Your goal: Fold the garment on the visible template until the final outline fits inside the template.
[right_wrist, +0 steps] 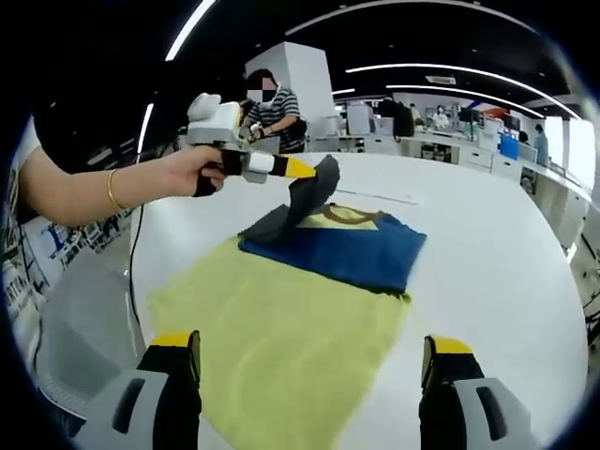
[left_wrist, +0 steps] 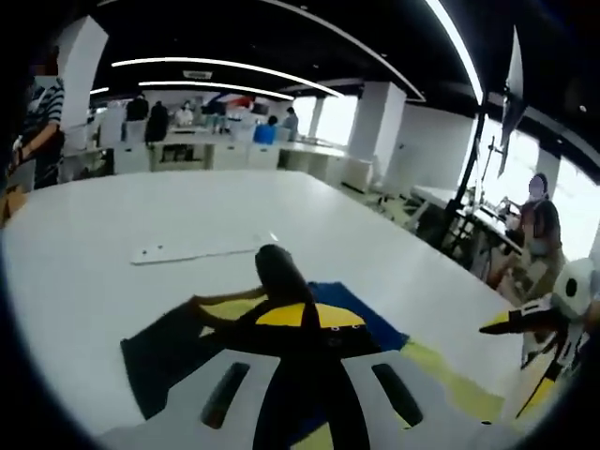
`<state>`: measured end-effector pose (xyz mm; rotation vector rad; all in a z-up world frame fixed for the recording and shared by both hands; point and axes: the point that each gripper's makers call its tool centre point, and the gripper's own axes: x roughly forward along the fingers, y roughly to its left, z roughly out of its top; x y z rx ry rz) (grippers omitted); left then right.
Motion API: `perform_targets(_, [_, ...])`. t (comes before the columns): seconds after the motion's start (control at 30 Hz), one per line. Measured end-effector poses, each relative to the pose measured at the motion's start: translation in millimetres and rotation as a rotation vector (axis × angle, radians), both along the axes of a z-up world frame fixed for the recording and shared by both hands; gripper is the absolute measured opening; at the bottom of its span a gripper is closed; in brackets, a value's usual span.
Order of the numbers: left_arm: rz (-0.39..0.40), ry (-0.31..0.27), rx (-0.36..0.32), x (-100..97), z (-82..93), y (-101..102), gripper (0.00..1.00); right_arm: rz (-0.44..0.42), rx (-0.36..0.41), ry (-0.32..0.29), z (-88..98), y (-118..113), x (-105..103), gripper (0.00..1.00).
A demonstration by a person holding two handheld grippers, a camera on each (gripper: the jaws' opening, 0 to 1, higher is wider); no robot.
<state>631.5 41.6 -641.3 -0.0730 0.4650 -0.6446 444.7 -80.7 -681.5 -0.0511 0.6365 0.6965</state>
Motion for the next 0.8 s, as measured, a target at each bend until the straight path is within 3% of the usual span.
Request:
perform_targets(0.27, [-0.031,0.062,0.038,-9.1,-34.9,-13,0.0,-0.017,-0.009,0.017,-6.4,-6,0,0.97])
perform_targets(0.57, [-0.123,0.103,0.049,-22.5,-59.7,-29,0.04,-0.034,-0.003,0.019,-8.2,-8,3,0.97])
perform_targets(0.8, [-0.131,0.062,0.076,-24.4,-57.5,-21,0.38,-0.042,0.004,0.017,-7.9,-7,6,0.97])
